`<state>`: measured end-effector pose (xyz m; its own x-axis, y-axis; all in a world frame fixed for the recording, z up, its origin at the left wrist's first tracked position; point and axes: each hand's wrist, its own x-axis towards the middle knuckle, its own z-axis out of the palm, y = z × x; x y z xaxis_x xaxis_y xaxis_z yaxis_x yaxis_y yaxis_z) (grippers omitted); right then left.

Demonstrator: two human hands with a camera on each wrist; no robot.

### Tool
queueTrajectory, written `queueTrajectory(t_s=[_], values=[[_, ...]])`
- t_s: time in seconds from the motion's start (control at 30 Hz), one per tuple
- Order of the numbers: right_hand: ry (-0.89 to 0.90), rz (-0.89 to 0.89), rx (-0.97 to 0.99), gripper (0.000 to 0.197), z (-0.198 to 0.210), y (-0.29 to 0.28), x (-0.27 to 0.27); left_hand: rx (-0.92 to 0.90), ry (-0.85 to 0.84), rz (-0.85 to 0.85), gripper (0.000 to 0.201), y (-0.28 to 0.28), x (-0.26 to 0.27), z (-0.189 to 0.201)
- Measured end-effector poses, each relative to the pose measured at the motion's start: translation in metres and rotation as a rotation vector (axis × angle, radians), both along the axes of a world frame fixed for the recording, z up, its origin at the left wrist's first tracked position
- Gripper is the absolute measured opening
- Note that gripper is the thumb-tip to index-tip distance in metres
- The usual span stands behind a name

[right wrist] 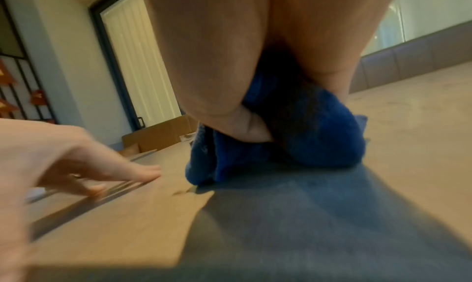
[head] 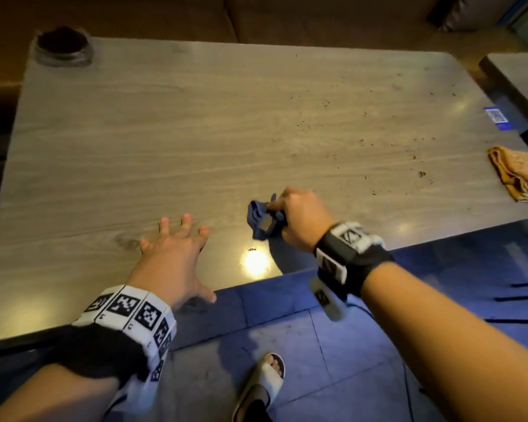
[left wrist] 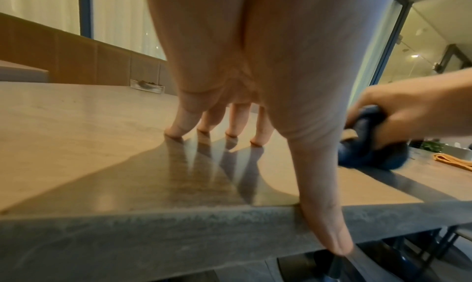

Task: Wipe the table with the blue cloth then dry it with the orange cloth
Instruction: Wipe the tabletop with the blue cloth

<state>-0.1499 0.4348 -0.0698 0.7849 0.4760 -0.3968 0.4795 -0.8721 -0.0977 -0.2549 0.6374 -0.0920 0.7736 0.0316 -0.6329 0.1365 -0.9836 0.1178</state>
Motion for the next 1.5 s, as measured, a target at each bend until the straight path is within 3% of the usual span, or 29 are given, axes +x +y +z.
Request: queueTrajectory(t_s=[0.1,0.2,0.33,0.4,0.5,0.67,0.83,0.97,1.03,1.17,1.37,1.5], values=[[0.018,-0.03,0.152,0.042,-0.006,-0.025,-0.053,-0.001,-0.016,0.005,0.132,-0.001,-0.002,0.001],[0.099,-0.041,0.161,0.044,-0.002,-0.041,-0.092,-0.009,-0.029,0.01,0.133,0.0,-0.002,0.002],[0.252,-0.154,0.317,0.046,0.015,-0.045,-0.099,-0.009,-0.017,0.011,0.135,0.0,0.0,0.002],[0.219,-0.23,0.425,0.049,0.028,-0.03,-0.075,-0.01,-0.014,0.01,0.134,0.001,0.0,0.001],[0.007,-0.286,0.546,0.048,0.045,0.011,-0.019,-0.006,-0.009,-0.003,0.131,0.001,0.0,0.001],[-0.166,-0.25,0.413,0.033,0.038,0.087,0.09,0.016,-0.002,-0.02,0.133,0.003,0.001,-0.005],[-0.243,-0.195,0.256,0.031,0.019,0.133,0.164,0.035,0.03,-0.026,0.132,0.0,0.002,-0.008],[-0.155,-0.165,0.189,0.02,0.008,0.156,0.189,0.026,0.066,-0.026,0.129,-0.001,0.004,-0.006],[-0.082,-0.085,0.146,0.011,0.002,0.166,0.18,0.025,0.086,-0.031,0.128,-0.001,0.004,-0.003],[-0.04,0.061,0.116,0.026,-0.007,0.16,0.132,0.022,0.138,-0.026,0.129,-0.002,0.009,0.004],[-0.012,0.178,0.211,0.036,-0.015,0.078,0.014,-0.001,0.079,-0.02,0.126,-0.001,0.006,0.001],[0.003,0.148,0.268,0.041,-0.016,0.029,-0.061,0.008,0.02,-0.017,0.129,-0.001,0.001,0.003]])
